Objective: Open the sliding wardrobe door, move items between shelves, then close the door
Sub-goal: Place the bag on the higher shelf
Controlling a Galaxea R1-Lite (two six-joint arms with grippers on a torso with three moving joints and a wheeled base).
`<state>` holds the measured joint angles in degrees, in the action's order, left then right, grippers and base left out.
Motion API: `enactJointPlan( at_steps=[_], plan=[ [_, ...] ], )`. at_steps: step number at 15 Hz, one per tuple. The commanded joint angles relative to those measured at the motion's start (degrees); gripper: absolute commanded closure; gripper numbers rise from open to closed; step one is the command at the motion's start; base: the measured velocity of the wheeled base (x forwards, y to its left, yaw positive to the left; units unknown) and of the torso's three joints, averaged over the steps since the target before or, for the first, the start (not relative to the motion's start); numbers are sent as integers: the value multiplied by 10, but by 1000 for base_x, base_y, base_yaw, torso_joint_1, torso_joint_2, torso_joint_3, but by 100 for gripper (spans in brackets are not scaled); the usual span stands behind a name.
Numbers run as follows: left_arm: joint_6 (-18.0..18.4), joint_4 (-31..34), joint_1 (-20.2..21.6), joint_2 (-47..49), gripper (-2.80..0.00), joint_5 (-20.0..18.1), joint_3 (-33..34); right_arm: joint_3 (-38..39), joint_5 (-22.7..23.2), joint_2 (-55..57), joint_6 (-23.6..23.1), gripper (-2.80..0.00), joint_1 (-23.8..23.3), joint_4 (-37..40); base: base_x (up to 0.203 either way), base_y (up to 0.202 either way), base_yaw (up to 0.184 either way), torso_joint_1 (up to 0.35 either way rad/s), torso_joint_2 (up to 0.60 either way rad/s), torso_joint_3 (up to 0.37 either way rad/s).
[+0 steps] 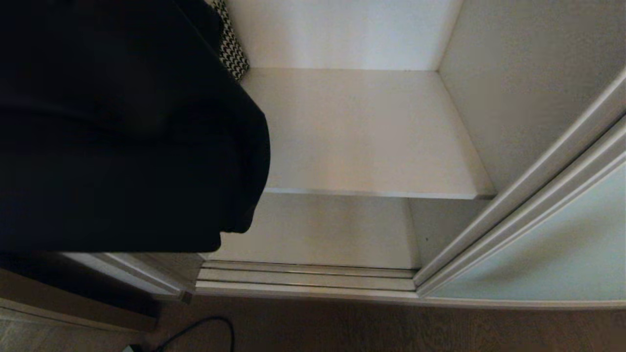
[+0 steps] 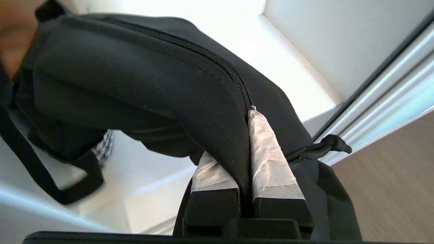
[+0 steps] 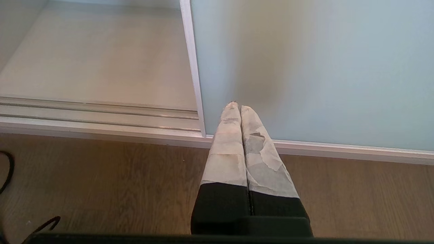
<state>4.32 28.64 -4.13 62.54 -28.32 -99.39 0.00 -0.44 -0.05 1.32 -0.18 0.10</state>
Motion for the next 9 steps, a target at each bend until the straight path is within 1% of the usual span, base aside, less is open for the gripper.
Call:
enactJointPlan(
  at_steps=[1,3,5,8,9],
  plan=[
    [-3,2,-15,87,0,-2,-70,1,0,0,0,0,0,0,0,0,0,0,0,0],
    [-4,1,-49,134,0,-1,-107,1,0,0,0,0,0,0,0,0,0,0,0,0],
    [4,-14,-79,164,0,3,-114,0,0,0,0,0,0,0,0,0,0,0,0,0],
    [7,-42,-97,198,0,7,-115,1,0,0,0,0,0,0,0,0,0,0,0,0],
    [8,-63,-98,211,0,13,-115,0,0,0,0,0,0,0,0,0,0,0,0,0]
  ],
)
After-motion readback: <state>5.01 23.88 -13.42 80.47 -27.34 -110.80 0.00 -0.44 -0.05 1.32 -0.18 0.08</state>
